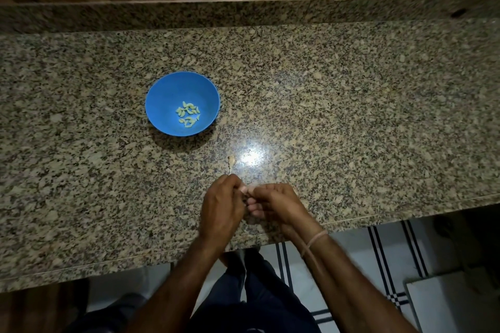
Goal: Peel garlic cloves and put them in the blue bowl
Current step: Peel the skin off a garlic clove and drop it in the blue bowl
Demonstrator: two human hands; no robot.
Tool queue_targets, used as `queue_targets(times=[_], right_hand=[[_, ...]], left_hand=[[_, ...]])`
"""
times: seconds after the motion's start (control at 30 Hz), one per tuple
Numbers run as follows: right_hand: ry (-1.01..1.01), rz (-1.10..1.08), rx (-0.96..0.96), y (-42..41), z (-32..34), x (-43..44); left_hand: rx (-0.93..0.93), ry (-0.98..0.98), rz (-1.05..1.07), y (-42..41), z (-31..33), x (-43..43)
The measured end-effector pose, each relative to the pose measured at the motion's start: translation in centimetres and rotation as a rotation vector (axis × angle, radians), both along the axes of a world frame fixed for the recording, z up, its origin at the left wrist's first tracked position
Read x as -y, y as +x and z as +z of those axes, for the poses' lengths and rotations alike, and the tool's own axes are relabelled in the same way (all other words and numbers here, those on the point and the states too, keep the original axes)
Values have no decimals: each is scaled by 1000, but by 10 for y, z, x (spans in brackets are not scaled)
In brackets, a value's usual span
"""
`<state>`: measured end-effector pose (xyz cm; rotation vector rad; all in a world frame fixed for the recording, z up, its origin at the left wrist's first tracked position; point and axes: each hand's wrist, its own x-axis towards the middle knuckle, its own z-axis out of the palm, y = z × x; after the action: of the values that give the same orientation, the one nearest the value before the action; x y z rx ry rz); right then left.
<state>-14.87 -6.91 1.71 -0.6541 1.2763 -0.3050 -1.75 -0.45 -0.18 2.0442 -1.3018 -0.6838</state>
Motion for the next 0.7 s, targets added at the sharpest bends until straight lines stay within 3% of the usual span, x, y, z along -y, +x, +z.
queue_targets(times=[0.07, 0.13, 0.2, 0.27, 0.3, 0.37, 0.47, 0.53, 0.57, 0.67, 0.7], right_hand=[[-25, 43, -21, -1, -2, 0], [-447, 234, -221, -4, -9, -4], [-900, 433, -440, -7, -18, -5], [-1036, 499, -454, -8, -20, -1], [-1026, 515, -448, -7, -17, -1], [-819, 454, -349, -5, -8, 1], [-108, 185, -26, 0, 13, 6], [-41, 155, -11, 0, 12, 5], [-190, 198, -67, -1, 8, 3], [-924, 464, -401, -4, -11, -3], [-1006, 482, -425, -2, -14, -2]], left_hand=[[58, -10, -67, 2, -3, 1], [12, 91, -83, 3, -1, 3], [-180, 240, -32, 5, -4, 4], [-488, 312, 38, 8, -4, 2], [-553, 313, 48, 8, -4, 0], [-366, 200, -43, 8, -2, -3], [35, 18, -242, 9, -3, -3], [-40, 55, -251, 8, -4, 0], [-171, 132, -197, 8, -3, 2], [-741, 422, 55, 11, 3, 9], [-834, 482, 106, 12, 5, 11]])
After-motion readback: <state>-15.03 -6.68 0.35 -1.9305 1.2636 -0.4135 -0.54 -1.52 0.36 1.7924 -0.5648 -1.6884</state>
